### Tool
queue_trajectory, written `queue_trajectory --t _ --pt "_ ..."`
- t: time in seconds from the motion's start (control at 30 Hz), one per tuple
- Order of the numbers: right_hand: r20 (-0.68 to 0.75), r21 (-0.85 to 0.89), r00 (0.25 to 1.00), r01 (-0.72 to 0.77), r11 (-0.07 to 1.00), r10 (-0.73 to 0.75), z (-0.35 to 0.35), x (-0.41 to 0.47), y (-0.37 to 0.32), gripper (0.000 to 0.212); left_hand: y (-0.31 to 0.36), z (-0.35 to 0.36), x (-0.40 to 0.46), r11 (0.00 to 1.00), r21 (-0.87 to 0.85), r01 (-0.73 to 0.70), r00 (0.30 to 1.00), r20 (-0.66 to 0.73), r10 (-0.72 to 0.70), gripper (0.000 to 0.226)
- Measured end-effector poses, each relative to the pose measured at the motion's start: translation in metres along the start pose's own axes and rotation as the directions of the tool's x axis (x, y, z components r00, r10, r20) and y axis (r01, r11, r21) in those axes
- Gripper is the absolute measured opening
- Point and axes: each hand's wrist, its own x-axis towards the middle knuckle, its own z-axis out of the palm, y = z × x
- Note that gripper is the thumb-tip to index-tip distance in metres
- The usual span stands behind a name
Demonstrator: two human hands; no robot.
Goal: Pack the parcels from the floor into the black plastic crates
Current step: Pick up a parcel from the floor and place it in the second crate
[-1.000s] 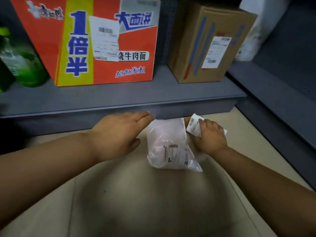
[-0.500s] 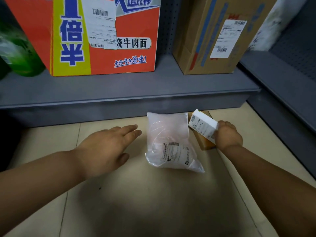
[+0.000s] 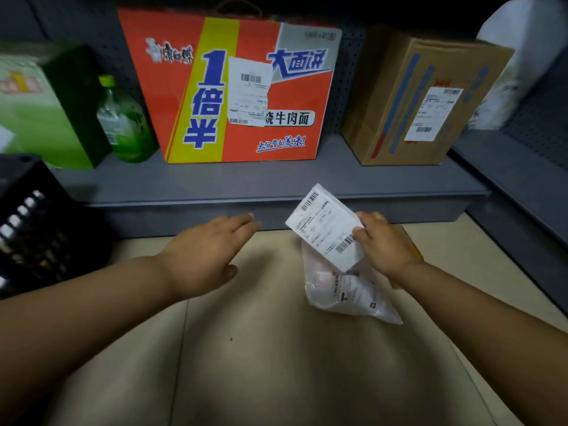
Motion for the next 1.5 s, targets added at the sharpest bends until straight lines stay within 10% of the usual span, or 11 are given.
queue_trajectory --t 0.3,0.67,0.97,1.23,1.5 --pt "0.321 0.356 0.937 0.018 0.934 -0.140 -0.012 -0.030 -0.137 0.028 -0.052 -0.019 -0.042 0.990 0.101 -0.102 0.988 -0.102 0.113 0.115" --pt "0.431 0.433 0.824 0.168 0.886 -0.367 0.011 -0.026 -0.282 0.025 -0.162 -0.037 -0.155 0.993 0.119 0.023 0.969 -0.246 0.007 0.097" --pt "0.278 -0.187 0.641 0.767 0.614 -0.716 0.043 -0.037 -0.389 0.109 -0.229 -0.038 -0.270 0.906 -0.292 0.307 0.890 -0.250 -0.382 0.106" --pt "0.172 -0.347 0.499 0.838 0.422 -0.849 0.096 -0.042 -0.501 0.094 -0.298 -0.031 -0.362 0.807 -0.359 0.469 0.810 -0.190 -0.555 0.117" --pt "0.400 -0.286 0.459 0.885 0.368 -0.793 0.159 -0.077 -0.591 0.085 -0.381 0.007 -0.453 0.638 0.016 0.770 0.638 -0.007 -0.770 0.085"
